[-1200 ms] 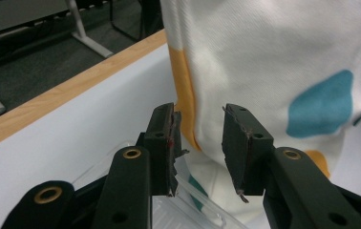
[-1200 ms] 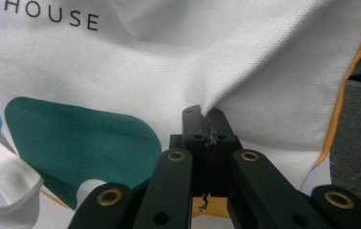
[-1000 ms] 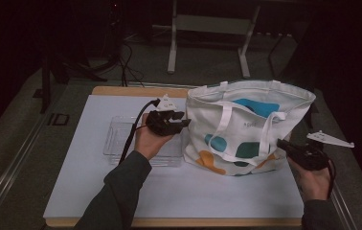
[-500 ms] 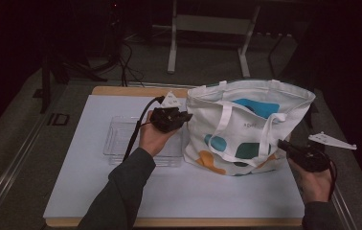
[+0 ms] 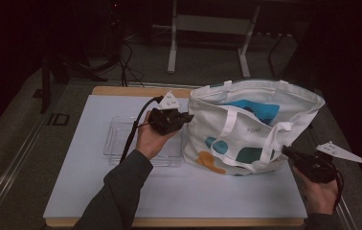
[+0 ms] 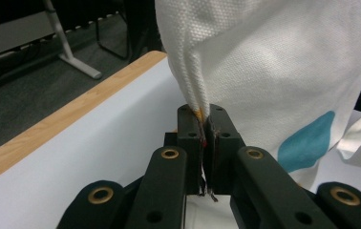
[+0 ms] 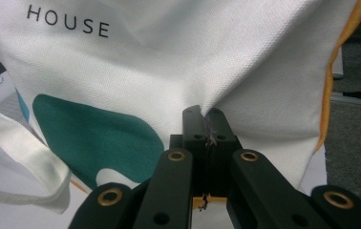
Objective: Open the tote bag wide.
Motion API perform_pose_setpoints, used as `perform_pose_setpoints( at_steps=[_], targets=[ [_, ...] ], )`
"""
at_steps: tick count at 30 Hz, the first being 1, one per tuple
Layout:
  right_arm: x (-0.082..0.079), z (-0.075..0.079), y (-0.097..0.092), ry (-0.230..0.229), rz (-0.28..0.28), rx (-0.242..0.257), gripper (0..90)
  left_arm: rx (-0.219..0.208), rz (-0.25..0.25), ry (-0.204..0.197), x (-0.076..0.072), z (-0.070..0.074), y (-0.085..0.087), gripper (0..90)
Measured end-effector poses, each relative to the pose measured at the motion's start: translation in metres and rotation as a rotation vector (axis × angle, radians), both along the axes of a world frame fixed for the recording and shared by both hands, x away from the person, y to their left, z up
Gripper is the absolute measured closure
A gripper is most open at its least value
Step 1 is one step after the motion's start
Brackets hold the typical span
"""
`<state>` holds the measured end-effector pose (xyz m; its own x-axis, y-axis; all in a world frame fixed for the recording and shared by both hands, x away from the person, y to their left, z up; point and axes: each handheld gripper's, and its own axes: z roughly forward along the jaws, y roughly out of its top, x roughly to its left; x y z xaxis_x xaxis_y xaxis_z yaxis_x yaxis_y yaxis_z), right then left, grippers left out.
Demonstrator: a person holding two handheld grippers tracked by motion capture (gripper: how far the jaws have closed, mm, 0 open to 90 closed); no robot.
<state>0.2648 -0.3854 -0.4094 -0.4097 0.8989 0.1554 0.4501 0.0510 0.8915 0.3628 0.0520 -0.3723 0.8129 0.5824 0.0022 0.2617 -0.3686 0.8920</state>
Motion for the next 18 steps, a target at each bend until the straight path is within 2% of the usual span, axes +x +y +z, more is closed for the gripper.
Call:
perform_pose_setpoints(
  at_steps=[4,10,16,18],
  targets=[
    [-0.007,-0.001,0.0,-0.006,0.002,-0.006,89.7,0.002,-0.008,-0.004,-0.004,0.001,0.0,86.3],
    [-0.015,-0.002,0.003,-0.012,0.009,-0.016,89.7,-0.012,-0.018,0.021,-0.004,-0.004,0.001,86.2],
    [-0.02,-0.006,0.008,-0.006,0.019,-0.05,89.7,0.003,-0.031,0.02,-0.007,-0.005,-0.001,86.1],
    [-0.021,-0.008,0.01,-0.002,0.021,-0.057,89.7,0.021,-0.041,0.017,-0.009,-0.006,-0.004,86.0]
  ],
)
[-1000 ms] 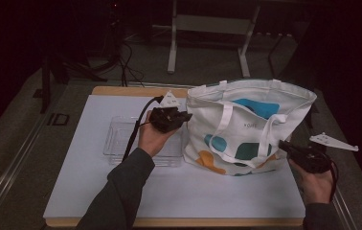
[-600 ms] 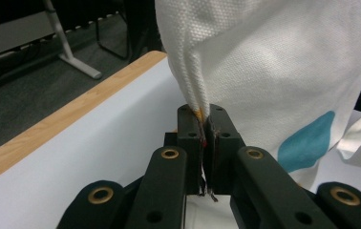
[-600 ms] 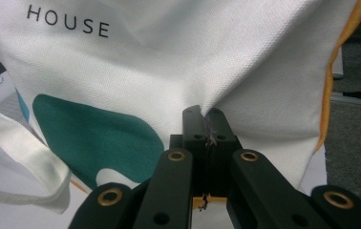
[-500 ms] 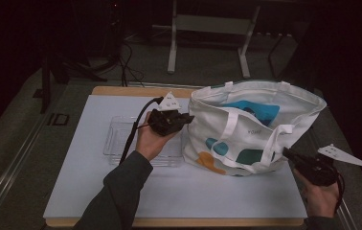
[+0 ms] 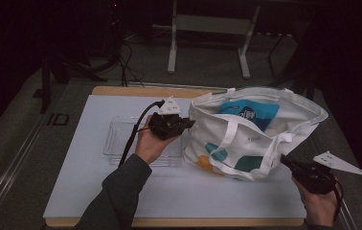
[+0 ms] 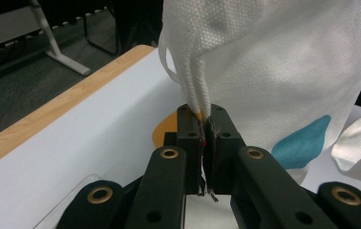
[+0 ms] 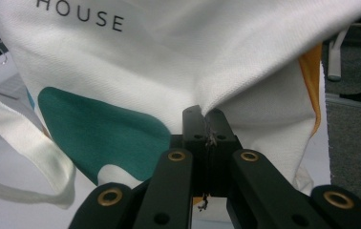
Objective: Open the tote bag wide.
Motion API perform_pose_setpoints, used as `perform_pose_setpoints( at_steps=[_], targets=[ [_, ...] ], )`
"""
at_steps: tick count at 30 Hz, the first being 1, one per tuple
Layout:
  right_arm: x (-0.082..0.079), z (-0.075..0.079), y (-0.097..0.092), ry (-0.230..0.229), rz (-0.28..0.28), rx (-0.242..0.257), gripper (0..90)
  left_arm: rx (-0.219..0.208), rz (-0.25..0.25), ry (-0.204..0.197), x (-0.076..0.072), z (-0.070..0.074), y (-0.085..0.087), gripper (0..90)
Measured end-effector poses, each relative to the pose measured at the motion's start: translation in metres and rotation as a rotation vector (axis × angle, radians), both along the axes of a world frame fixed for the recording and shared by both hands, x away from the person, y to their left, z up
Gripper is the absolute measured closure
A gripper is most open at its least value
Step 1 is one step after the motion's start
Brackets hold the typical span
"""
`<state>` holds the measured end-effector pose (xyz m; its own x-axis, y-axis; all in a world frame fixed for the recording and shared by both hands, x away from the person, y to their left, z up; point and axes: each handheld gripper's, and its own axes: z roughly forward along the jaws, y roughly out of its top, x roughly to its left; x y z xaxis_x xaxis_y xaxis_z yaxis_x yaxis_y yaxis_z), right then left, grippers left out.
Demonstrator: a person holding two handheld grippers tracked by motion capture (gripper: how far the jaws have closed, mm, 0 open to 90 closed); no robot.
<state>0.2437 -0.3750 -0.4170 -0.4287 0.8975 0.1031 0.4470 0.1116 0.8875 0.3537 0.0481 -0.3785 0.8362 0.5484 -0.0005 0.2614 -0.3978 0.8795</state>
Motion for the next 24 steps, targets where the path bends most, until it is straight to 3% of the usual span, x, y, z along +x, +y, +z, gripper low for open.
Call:
perform_pose_setpoints(
  at_steps=[9,24],
  targets=[
    [-0.001,-0.011,0.007,0.023,0.003,-0.049,89.6,0.02,-0.004,0.03,-0.001,-0.016,-0.002,85.8],
    [-0.009,-0.038,0.0,0.078,0.005,-0.036,89.6,0.027,-0.018,0.064,-0.008,-0.035,-0.001,85.8]
  ],
)
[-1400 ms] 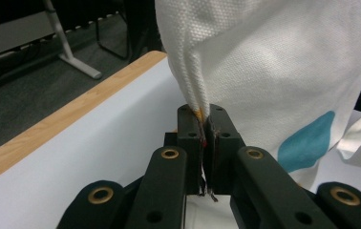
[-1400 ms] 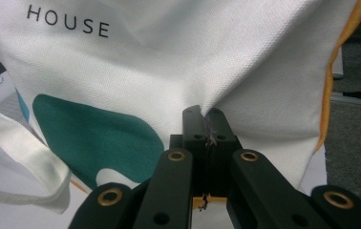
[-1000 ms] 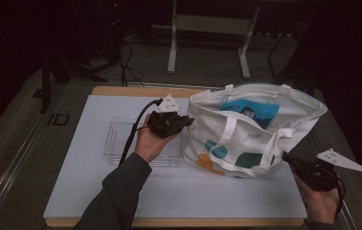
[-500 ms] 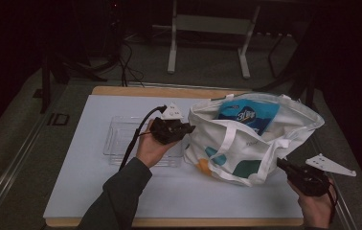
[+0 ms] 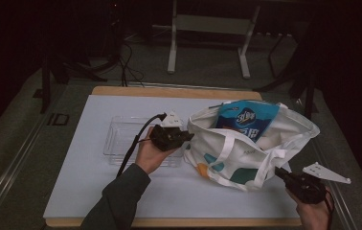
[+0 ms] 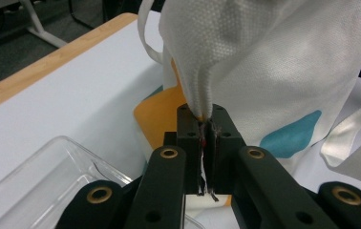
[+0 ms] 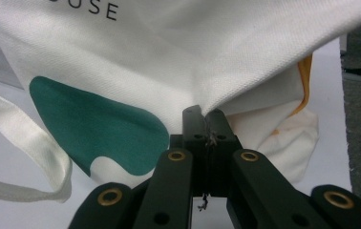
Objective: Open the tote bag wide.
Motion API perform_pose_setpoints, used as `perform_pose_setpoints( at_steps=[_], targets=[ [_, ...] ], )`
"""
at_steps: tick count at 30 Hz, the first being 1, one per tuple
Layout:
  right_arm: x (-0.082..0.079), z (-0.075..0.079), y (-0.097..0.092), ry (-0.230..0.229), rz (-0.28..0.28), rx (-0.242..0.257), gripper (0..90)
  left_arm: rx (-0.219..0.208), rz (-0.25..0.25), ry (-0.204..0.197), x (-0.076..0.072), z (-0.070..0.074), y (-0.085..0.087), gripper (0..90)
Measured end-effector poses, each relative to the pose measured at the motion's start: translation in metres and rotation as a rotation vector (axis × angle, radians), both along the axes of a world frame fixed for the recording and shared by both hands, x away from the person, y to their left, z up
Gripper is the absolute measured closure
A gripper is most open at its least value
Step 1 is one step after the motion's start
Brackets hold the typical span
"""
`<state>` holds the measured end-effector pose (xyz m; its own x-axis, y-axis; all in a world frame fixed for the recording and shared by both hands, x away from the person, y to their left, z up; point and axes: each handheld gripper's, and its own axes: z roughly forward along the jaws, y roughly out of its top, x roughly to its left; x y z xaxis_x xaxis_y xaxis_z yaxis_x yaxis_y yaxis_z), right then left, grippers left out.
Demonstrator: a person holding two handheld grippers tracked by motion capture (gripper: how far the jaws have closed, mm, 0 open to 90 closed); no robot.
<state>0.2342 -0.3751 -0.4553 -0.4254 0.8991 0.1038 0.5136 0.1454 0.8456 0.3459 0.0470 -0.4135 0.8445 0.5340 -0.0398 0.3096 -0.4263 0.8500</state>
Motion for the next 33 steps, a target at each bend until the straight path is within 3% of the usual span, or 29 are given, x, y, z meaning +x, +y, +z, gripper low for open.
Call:
perform_pose_setpoints(
  at_steps=[10,11,19,22,26,27,29,33],
  targets=[
    [-0.003,-0.015,-0.003,0.032,-0.013,0.007,89.6,0.019,-0.01,0.02,-0.005,-0.016,-0.002,85.9],
    [-0.003,-0.018,-0.004,0.041,-0.023,-0.008,89.6,0.041,-0.008,0.025,-0.005,-0.02,-0.002,86.0],
    [-0.001,-0.029,-0.005,0.073,-0.027,-0.011,89.6,0.062,-0.001,0.072,-0.002,-0.035,-0.004,86.0],
    [0.003,-0.034,-0.004,0.098,-0.028,-0.028,89.4,0.096,0.009,0.089,0.001,-0.042,-0.006,86.0],
    [0.004,-0.035,-0.005,0.117,-0.03,-0.01,87.3,0.081,0.012,0.102,0.002,-0.044,-0.005,85.4],
    [0.004,-0.035,-0.006,0.115,-0.025,-0.003,82.4,0.057,-0.006,0.107,0.003,-0.043,-0.003,84.0],
    [0.003,-0.032,-0.009,0.11,-0.01,0.027,75.8,0.027,-0.028,0.113,0.003,-0.043,0.0,76.8],
    [0.002,-0.024,-0.016,0.089,-0.032,0.045,66.0,-0.003,-0.036,0.104,0.002,-0.039,0.004,65.0]
  ],
)
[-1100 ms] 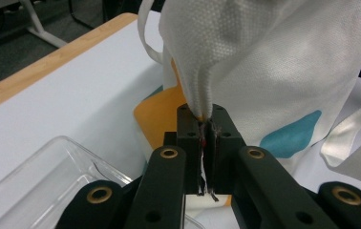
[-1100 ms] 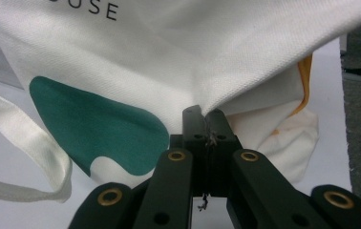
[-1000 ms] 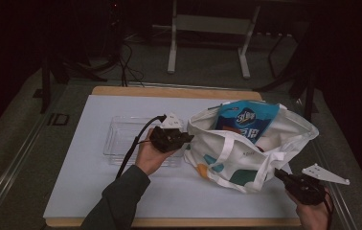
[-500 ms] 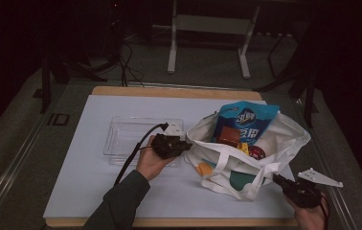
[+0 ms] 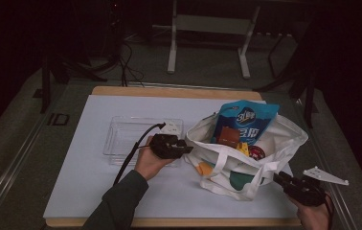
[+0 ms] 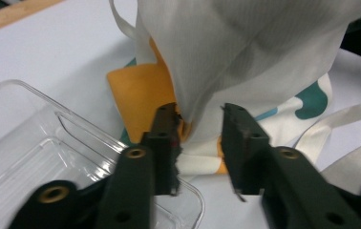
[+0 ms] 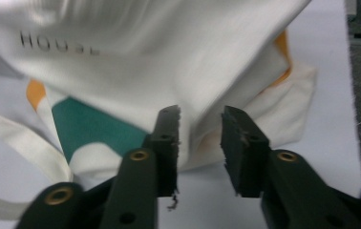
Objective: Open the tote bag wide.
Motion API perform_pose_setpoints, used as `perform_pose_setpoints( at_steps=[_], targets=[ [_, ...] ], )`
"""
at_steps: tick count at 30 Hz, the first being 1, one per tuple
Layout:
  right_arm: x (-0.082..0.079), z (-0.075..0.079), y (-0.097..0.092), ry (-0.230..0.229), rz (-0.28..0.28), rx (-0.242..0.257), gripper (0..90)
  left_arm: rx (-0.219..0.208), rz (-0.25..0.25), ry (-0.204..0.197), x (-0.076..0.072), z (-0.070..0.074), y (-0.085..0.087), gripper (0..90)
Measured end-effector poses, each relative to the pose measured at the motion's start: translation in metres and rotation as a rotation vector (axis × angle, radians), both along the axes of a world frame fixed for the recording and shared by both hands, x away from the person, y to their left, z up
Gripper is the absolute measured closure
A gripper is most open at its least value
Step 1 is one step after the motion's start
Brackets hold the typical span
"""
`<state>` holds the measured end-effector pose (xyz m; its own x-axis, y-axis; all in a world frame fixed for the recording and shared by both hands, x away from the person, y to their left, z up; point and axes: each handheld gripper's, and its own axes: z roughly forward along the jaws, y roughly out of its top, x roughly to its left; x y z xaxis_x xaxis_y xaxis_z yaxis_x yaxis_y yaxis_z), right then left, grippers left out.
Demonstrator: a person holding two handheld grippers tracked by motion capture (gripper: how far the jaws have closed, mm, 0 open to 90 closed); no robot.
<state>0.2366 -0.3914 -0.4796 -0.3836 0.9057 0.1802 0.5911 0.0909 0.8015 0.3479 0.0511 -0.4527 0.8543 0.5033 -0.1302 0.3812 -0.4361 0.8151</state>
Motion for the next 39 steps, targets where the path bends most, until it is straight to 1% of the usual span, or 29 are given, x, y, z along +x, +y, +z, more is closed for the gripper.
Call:
perform_pose_setpoints(
  at_steps=[3,4,5,6,7,8,9,10,11,13,14,15,16,17,18,19,21,22,24,26,28,29,30,32,33,34,36,37,39],
  targets=[
    [0.002,0.007,-0.006,-0.016,-0.019,0.023,59.9,-0.035,-0.006,-0.026,-0.001,0.007,0.006,61.4],
    [0.002,0.007,-0.006,-0.016,-0.019,0.023,59.9,-0.035,-0.006,-0.026,-0.001,0.007,0.006,59.9],
    [0.004,0.012,-0.009,-0.021,-0.02,0.03,57.5,-0.057,-0.009,-0.036,0.0,0.012,0.011,59.7],
    [0.004,0.012,-0.009,-0.021,-0.02,0.03,57.5,-0.057,-0.009,-0.036,0.0,0.012,0.011,59.0],
    [0.008,0.016,-0.011,-0.021,-0.03,0.033,55.2,-0.065,-0.008,-0.044,-0.001,0.014,0.013,58.2],
    [0.009,0.018,-0.012,-0.024,-0.033,0.034,54.6,-0.056,-0.006,-0.061,-0.001,0.018,0.015,58.1],
    [0.011,0.019,-0.013,-0.027,-0.039,0.034,54.1,-0.056,-0.006,-0.061,-0.001,0.018,0.015,57.8],
    [0.011,0.019,-0.013,-0.027,-0.039,0.034,54.1,-0.045,-0.005,-0.074,-0.002,0.019,0.016,57.8],
    [0.016,0.023,-0.015,-0.027,-0.043,0.033,52.6,-0.032,-0.014,-0.09,-0.004,0.022,0.014,57.3],
    [0.021,0.026,-0.016,-0.026,-0.053,0.033,51.8,-0.021,-0.025,-0.103,-0.006,0.024,0.012,57.3],
    [0.024,0.027,-0.018,-0.027,-0.056,0.037,51.7,-0.016,-0.026,-0.107,-0.006,0.025,0.011,57.4],
    [0.027,0.028,-0.019,-0.024,-0.057,0.052,51.7,-0.013,-0.023,-0.107,-0.006,0.026,0.009,58.0],
    [0.027,0.028,-0.019,-0.024,-0.057,0.052,51.7,-0.013,-0.023,-0.107,-0.006,0.026,0.009,59.1],
    [0.03,0.029,-0.02,-0.024,-0.056,0.067,51.7,-0.013,-0.023,-0.107,-0.006,0.026,0.009,59.1],
    [0.034,0.03,-0.022,-0.02,-0.056,0.096,53.0,0.003,-0.008,-0.104,-0.005,0.026,0.006,67.2],
    [0.036,0.03,-0.023,-0.016,-0.055,0.107,53.9,0.007,-0.003,-0.11,-0.005,0.027,0.005,72.4],
    [0.039,0.03,-0.022,-0.01,-0.047,0.121,63.0,0.003,0.002,-0.112,-0.005,0.027,0.003,80.1],
    [0.04,0.03,-0.02,-0.011,-0.043,0.122,66.0,0.004,0.006,-0.11,-0.005,0.027,0.003,83.9],
    [0.04,0.029,-0.018,-0.005,-0.05,0.119,73.3,0.0,0.007,-0.098,-0.005,0.026,0.002,84.8],
    [0.039,0.029,-0.017,-0.02,-0.051,0.11,80.9,0.002,0.008,-0.096,-0.005,0.026,0.002,85.2],
    [0.038,0.029,-0.014,-0.021,-0.054,0.096,85.1,0.016,0.004,-0.093,-0.007,0.025,0.001,85.5],
    [0.038,0.029,-0.014,-0.021,-0.054,0.096,85.1,0.016,0.004,-0.093,-0.007,0.025,0.001,85.7],
    [0.037,0.028,-0.012,-0.024,-0.05,0.08,87.2,0.027,0.002,-0.09,-0.007,0.024,0.0,85.8],
    [0.035,0.027,-0.01,-0.023,-0.048,0.067,87.9,0.032,0.003,-0.087,-0.008,0.023,0.0,85.9],
    [0.034,0.027,-0.009,-0.021,-0.049,0.058,88.1,0.037,-0.001,-0.08,-0.01,0.02,0.0,86.1],
    [0.033,0.026,-0.009,-0.02,-0.047,0.055,88.1,0.048,-0.001,-0.078,-0.011,0.018,0.0,86.2],
    [0.032,0.025,-0.009,-0.016,-0.046,0.053,88.1,0.048,-0.001,-0.078,-0.011,0.018,0.0,86.3],
    [0.03,0.02,-0.009,-0.008,-0.046,0.052,88.3,0.061,0.0,-0.062,-0.012,0.012,0.0,86.5],
    [0.029,0.017,-0.009,0.001,-0.047,0.054,88.3,0.069,0.001,-0.055,-0.012,0.009,-0.001,86.5]
  ],
)
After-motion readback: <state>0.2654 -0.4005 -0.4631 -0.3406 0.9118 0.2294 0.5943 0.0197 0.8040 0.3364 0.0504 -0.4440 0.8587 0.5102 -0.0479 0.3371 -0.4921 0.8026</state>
